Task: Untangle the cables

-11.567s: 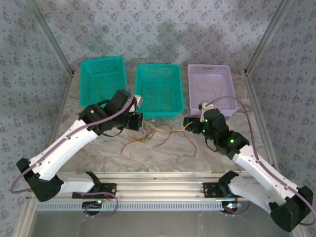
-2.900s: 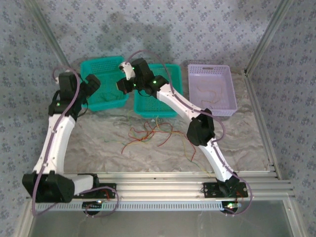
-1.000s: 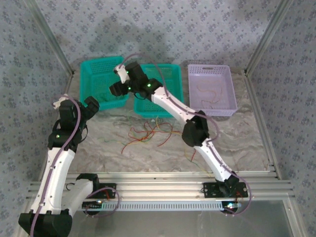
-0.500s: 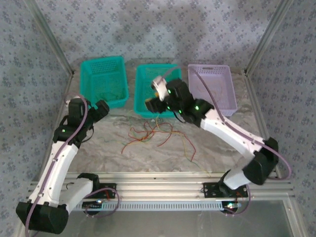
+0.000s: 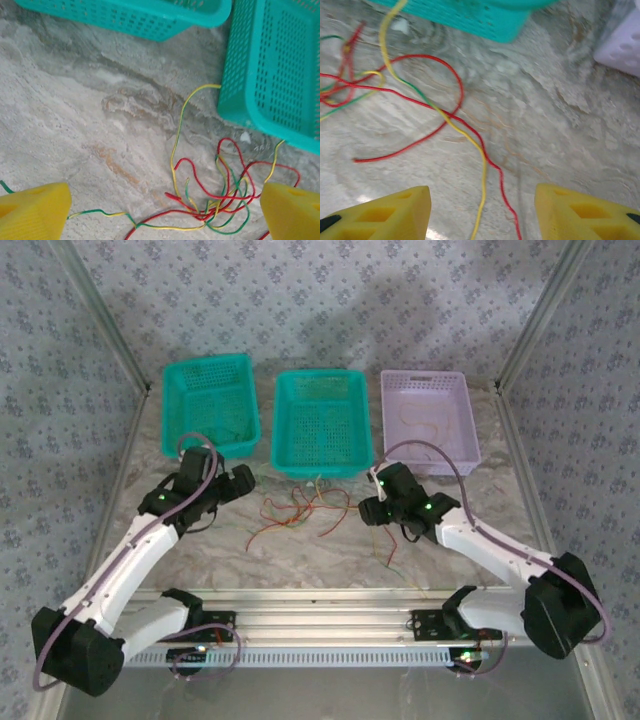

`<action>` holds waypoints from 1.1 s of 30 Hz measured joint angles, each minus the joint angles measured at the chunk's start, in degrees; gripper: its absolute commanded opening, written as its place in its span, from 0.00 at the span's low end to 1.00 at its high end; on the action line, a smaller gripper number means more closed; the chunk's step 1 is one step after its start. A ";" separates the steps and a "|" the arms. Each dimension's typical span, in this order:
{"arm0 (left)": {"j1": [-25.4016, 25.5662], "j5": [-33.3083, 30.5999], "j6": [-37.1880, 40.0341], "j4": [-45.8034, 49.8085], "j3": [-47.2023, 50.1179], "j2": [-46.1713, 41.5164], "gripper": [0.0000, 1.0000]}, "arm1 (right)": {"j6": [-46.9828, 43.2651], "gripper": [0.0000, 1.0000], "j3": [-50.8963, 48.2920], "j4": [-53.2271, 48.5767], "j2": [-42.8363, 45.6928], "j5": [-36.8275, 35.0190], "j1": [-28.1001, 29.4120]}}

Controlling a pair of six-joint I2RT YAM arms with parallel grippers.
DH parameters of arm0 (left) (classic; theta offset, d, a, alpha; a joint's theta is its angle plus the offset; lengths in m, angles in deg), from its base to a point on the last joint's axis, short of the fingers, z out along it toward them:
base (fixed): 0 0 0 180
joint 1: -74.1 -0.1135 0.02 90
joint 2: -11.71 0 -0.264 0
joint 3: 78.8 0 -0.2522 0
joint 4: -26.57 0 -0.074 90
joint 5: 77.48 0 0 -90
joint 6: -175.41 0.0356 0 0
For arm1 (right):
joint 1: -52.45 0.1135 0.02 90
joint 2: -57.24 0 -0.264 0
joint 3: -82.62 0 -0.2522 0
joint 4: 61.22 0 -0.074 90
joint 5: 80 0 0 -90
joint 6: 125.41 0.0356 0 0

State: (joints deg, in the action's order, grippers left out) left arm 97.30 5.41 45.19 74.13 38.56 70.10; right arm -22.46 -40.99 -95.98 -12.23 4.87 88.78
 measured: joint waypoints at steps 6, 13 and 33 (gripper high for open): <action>2.91 -0.17 -0.39 -1.40 1.46 2.49 0.96 | 0.81 0.56 -0.09 3.15 -8.76 -1.81 -0.31; 5.81 -0.17 -0.48 -3.76 1.68 7.30 0.96 | 0.57 0.48 0.07 6.32 -16.02 -2.10 -0.17; 10.80 0.20 -2.36 -10.05 3.30 17.57 0.94 | -2.45 0.00 3.61 6.99 -14.88 0.11 2.91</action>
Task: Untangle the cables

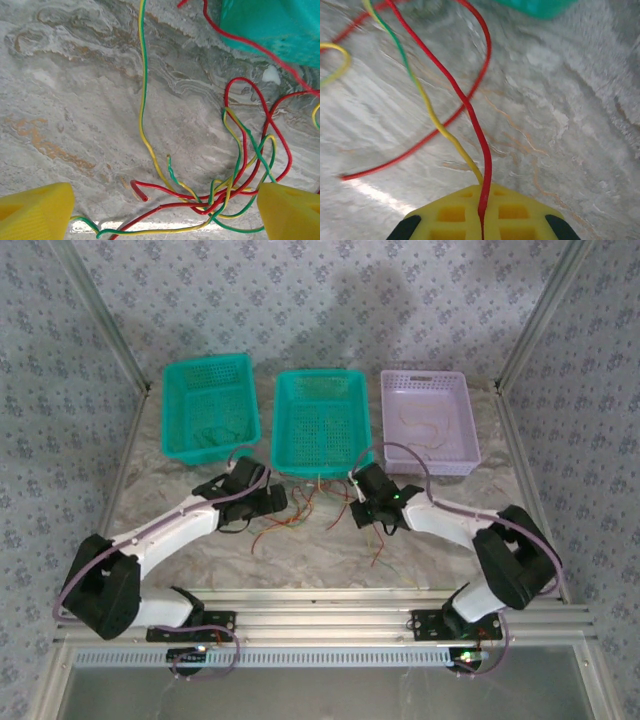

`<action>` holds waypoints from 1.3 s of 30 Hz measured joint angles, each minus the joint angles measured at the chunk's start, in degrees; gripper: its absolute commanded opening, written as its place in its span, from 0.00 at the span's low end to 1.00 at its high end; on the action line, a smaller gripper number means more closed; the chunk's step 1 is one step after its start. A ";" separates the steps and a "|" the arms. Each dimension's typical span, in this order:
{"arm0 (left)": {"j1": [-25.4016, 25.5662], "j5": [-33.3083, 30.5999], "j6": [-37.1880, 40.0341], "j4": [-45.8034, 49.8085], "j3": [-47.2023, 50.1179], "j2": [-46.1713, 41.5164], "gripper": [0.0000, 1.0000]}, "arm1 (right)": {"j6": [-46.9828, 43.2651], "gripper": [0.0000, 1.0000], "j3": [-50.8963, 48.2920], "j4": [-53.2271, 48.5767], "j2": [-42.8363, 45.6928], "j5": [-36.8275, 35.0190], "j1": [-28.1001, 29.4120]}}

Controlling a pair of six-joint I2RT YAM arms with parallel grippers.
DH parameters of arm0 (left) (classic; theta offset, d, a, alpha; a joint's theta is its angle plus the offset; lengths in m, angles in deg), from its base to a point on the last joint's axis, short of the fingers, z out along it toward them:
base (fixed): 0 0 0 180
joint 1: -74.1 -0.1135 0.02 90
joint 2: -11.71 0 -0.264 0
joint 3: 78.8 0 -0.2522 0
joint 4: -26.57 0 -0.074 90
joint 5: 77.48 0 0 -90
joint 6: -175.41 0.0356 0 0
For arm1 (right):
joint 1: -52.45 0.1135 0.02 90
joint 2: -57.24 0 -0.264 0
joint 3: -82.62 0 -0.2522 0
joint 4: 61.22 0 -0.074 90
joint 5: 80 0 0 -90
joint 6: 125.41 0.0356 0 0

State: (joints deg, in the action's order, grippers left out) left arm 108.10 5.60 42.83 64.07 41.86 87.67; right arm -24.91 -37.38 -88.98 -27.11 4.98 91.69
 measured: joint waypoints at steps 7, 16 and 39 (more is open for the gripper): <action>1.05 0.07 -0.61 -0.55 0.61 1.07 0.93 | -3.13 0.00 0.66 0.09 11.17 4.26 1.60; 1.07 0.09 -0.66 -1.11 0.83 0.31 0.93 | -4.66 0.00 2.21 0.48 21.03 10.08 1.99; 1.46 3.15 -0.94 -0.90 1.01 -4.22 0.92 | -3.23 0.00 8.26 0.83 29.53 2.51 -0.83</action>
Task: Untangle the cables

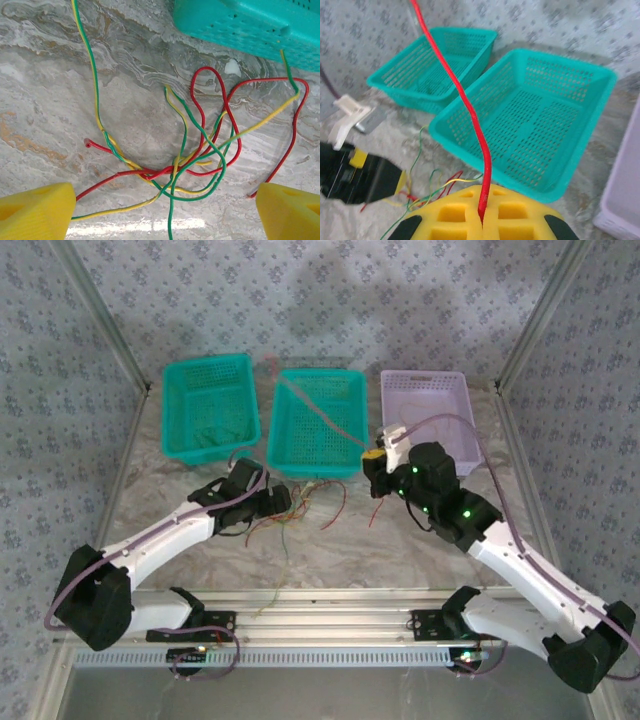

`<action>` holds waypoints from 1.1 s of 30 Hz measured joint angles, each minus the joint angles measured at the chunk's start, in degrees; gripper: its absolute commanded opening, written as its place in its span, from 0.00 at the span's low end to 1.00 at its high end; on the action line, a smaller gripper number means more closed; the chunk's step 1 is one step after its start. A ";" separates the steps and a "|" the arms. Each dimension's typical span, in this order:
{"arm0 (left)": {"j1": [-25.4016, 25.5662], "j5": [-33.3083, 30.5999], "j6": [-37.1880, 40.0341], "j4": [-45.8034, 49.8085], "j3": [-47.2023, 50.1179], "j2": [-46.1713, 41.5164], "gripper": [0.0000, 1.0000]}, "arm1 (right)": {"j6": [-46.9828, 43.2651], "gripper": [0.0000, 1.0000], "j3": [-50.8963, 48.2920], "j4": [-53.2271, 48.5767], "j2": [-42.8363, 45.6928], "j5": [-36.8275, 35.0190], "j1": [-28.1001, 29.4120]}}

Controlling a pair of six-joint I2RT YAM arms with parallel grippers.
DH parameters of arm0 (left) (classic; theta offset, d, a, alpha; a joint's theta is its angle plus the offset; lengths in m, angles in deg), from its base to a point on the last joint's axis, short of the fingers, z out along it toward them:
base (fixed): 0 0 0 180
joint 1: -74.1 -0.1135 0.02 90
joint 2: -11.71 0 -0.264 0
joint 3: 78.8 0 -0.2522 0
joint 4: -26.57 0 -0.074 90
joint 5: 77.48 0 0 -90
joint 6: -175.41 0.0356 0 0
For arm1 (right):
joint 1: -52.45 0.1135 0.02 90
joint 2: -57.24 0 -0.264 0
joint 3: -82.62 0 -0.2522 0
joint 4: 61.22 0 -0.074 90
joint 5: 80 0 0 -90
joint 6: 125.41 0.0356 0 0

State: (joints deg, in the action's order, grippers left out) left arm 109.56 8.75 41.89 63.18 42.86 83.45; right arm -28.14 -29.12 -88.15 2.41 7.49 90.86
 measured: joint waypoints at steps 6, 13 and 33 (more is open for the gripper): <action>1.05 1.29 0.61 2.12 1.11 -0.11 0.91 | 2.56 0.00 4.72 -1.44 -2.12 -1.60 -5.16; 1.14 2.97 0.57 3.17 4.15 -0.13 0.88 | 5.40 0.00 14.19 -3.43 -16.65 -0.81 -9.20; 8.17 7.28 -1.66 0.48 7.67 2.58 0.60 | 8.83 0.00 45.99 -22.29 -52.76 -1.27 -9.18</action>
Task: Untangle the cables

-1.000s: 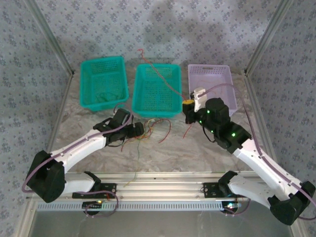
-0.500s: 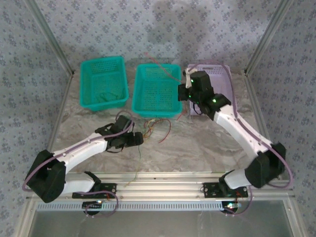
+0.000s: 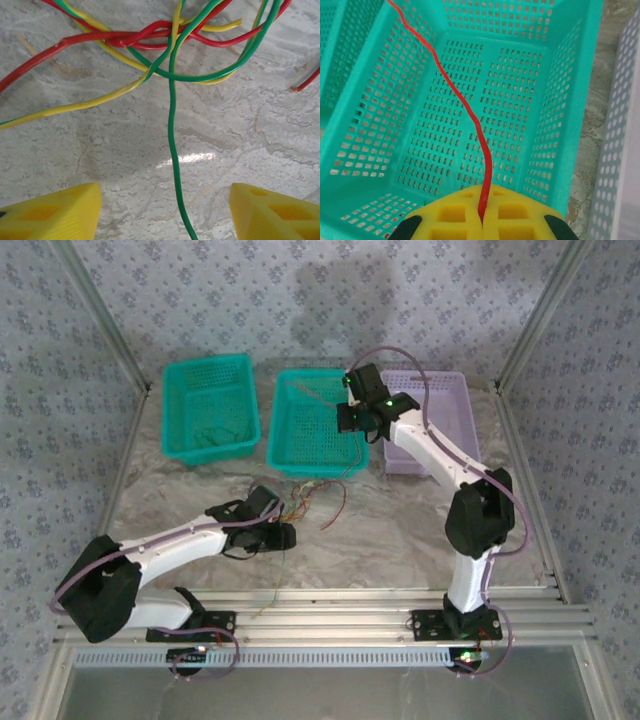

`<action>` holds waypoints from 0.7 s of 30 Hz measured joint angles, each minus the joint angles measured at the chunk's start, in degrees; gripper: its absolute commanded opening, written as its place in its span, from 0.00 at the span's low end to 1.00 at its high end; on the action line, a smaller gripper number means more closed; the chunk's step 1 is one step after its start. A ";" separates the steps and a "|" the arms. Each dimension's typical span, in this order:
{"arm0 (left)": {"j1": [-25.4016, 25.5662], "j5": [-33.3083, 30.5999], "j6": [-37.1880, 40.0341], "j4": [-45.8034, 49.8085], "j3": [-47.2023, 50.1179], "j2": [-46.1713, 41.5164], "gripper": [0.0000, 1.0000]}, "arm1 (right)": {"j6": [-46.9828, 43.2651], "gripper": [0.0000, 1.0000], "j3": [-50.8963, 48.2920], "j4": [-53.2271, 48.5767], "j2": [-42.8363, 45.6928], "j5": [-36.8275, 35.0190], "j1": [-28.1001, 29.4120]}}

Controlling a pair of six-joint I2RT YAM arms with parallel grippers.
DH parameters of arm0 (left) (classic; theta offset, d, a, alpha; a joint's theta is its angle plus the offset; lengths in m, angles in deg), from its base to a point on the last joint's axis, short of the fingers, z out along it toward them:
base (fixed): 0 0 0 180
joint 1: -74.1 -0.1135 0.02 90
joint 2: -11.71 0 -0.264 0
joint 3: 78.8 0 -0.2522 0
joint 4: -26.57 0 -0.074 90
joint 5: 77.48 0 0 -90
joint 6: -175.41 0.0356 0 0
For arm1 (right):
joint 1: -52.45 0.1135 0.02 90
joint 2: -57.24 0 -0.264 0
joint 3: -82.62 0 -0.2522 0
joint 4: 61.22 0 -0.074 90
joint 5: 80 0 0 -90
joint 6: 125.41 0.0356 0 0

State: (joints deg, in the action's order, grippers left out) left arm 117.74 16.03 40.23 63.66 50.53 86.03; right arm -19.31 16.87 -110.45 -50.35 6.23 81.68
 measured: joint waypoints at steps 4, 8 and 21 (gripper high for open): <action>0.00 0.28 -0.09 -0.72 0.02 1.01 0.47 | 0.00 0.00 0.94 -2.95 -2.05 -0.13 0.00; 0.00 0.35 -0.20 -1.27 0.02 1.64 0.35 | 0.00 0.00 1.27 -5.27 -3.28 -0.09 0.00; 0.00 1.25 0.11 -2.21 -3.39 3.43 0.01 | 0.02 0.00 13.73 -11.82 -13.75 -0.13 0.17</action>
State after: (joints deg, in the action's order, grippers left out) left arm 117.74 17.28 40.33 61.45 47.15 89.46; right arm -19.29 30.59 -122.27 -64.10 6.10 81.86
